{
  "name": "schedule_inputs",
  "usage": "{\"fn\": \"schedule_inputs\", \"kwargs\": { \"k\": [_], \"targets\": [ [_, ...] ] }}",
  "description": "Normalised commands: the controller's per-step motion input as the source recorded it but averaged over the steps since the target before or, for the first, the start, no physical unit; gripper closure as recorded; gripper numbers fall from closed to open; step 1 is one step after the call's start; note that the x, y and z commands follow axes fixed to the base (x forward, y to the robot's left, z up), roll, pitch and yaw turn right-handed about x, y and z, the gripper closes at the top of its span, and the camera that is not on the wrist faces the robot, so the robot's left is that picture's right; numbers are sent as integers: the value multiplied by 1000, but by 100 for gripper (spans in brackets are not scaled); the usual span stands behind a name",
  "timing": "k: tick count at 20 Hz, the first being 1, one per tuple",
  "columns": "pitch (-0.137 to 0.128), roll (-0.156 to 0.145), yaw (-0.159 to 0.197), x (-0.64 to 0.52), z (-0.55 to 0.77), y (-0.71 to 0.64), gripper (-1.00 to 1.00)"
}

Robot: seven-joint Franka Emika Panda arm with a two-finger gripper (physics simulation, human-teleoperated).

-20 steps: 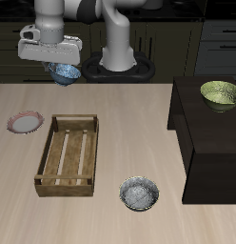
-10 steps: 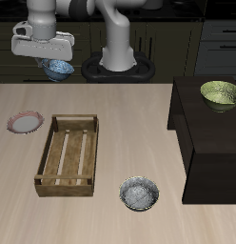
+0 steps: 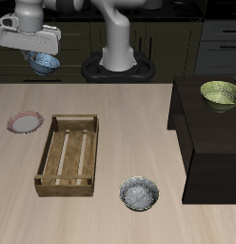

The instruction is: Place the blue bowl on the plate

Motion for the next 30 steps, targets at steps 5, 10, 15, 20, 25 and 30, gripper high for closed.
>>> {"fn": "schedule_inputs", "kwargs": {
  "k": [5,10,15,20,25,30],
  "targets": [
    [-4,-14,-4,27,85,-386,100],
    [52,27,-16,95,-67,-134,100],
    [17,-22,-8,291,27,-124,100],
    [26,-21,-3,249,-114,-38,100],
    [31,19,26,118,-302,37,100],
    [50,13,11,183,-389,15,100]
  ]
}}
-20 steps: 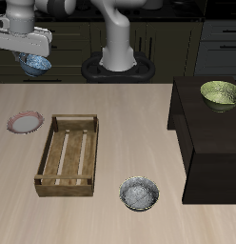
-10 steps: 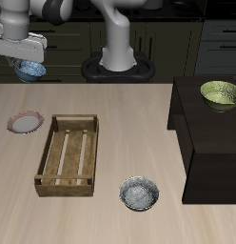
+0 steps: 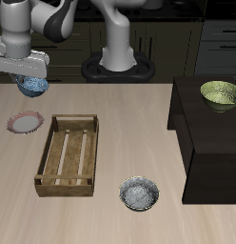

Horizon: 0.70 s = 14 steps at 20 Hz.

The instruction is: Place the blue bowl on the plate

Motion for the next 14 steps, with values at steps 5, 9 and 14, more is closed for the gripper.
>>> {"fn": "schedule_inputs", "kwargs": {
  "k": [5,9,14],
  "targets": [
    [-5,4,2,4,-188,7,100],
    [-42,22,5,-172,-191,-9,100],
    [-3,0,-5,-120,-234,-20,100]
  ]
}}
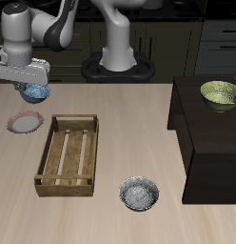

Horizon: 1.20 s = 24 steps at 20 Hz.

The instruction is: Place the blue bowl on the plate

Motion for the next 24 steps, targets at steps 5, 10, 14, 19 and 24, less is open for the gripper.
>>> {"fn": "schedule_inputs", "kwargs": {
  "k": [5,10,14,19,24],
  "targets": [
    [-4,-20,-8,-31,-229,-35,100],
    [7,-14,2,130,-239,-19,100],
    [-5,-12,14,141,-124,17,100],
    [6,-32,5,150,-130,-50,100],
    [5,-40,12,67,-103,-60,100]
  ]
}}
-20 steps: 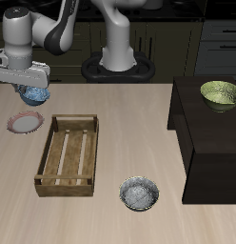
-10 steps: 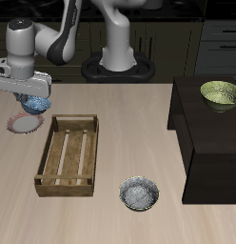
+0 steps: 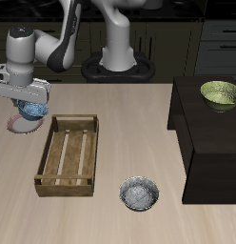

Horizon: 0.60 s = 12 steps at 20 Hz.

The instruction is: Place the blue bowl on the plate

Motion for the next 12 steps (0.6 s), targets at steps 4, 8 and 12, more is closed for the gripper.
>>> {"fn": "schedule_inputs", "kwargs": {
  "k": [4,8,12],
  "targets": [
    [18,-74,31,33,-81,-55,-100],
    [-9,10,-14,37,24,61,-100],
    [-41,55,19,-63,125,235,-100]
  ]
}}
